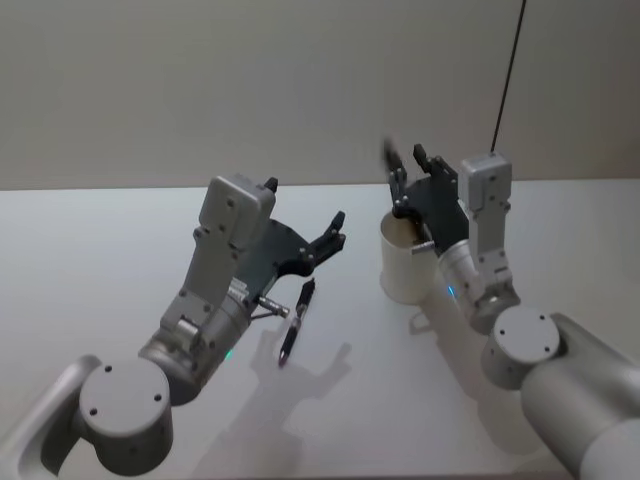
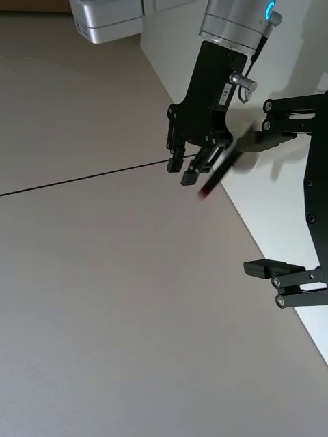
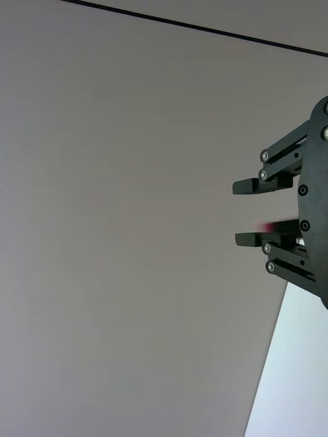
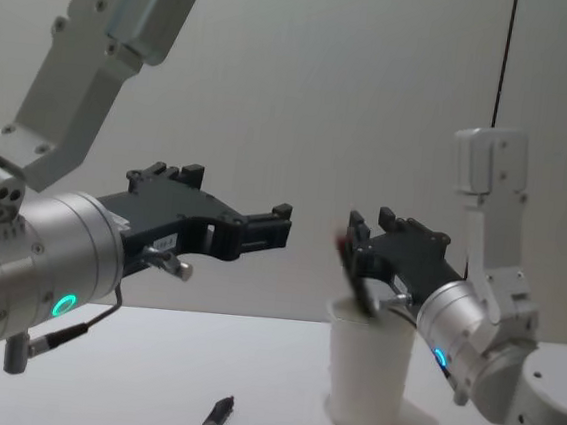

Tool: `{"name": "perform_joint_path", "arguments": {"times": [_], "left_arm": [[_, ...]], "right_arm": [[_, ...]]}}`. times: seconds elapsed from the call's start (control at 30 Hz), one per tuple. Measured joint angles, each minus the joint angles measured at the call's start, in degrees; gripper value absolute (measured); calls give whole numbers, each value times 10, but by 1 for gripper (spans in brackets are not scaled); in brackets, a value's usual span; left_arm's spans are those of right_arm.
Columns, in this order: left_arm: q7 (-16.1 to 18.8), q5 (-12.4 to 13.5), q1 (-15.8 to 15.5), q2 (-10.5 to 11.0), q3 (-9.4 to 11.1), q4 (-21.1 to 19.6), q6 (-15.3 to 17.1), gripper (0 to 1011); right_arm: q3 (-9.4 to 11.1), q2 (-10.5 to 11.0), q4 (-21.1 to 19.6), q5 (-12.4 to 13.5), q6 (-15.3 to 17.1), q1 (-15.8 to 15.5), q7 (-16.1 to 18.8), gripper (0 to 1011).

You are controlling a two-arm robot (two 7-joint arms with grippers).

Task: Place the pen into the pen holder.

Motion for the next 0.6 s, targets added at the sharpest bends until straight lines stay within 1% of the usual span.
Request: {"name": "perform_joint_path", "arguments": {"times": [0.03, 0.1, 0.13, 0.17, 0.23, 0.37, 0.4, 0.43, 0.5, 0.53, 0.57, 0.6], "left_arm": [[0, 0, 0, 0, 0, 0, 0, 1004], [0, 0, 0, 0, 0, 0, 0, 1004], [0, 0, 0, 0, 0, 0, 0, 1004], [0, 0, 0, 0, 0, 0, 0, 1004], [0, 0, 0, 0, 0, 0, 0, 1004], [0, 0, 0, 0, 0, 0, 0, 1004], [0, 0, 0, 0, 0, 0, 0, 1004], [0, 0, 0, 0, 0, 0, 0, 1004], [0, 0, 0, 0, 0, 0, 0, 1004], [0, 0, 0, 0, 0, 0, 0, 1004], [0, 0, 0, 0, 0, 0, 0, 1004], [0, 0, 0, 0, 0, 0, 0, 1004]], "right_arm": [[0, -3, 16, -1, -8, 8, 0, 330], [0, -5, 29, -2, -13, 15, -1, 368], [0, -7, 42, -2, -19, 21, -1, 434], [0, -7, 42, -2, -19, 21, -1, 434], [0, -10, 63, -3, -29, 32, -2, 512], [1, -14, 85, -5, -38, 43, -2, 646], [1, -14, 88, -5, -40, 45, -2, 646], [2, -15, 95, -5, -43, 48, -3, 714], [2, -16, 101, -5, -46, 51, -3, 753], [3, -17, 106, -5, -49, 53, -3, 809], [4, -17, 109, -5, -50, 54, -3, 809], [4, -18, 111, -6, -51, 56, -3, 838]]}}
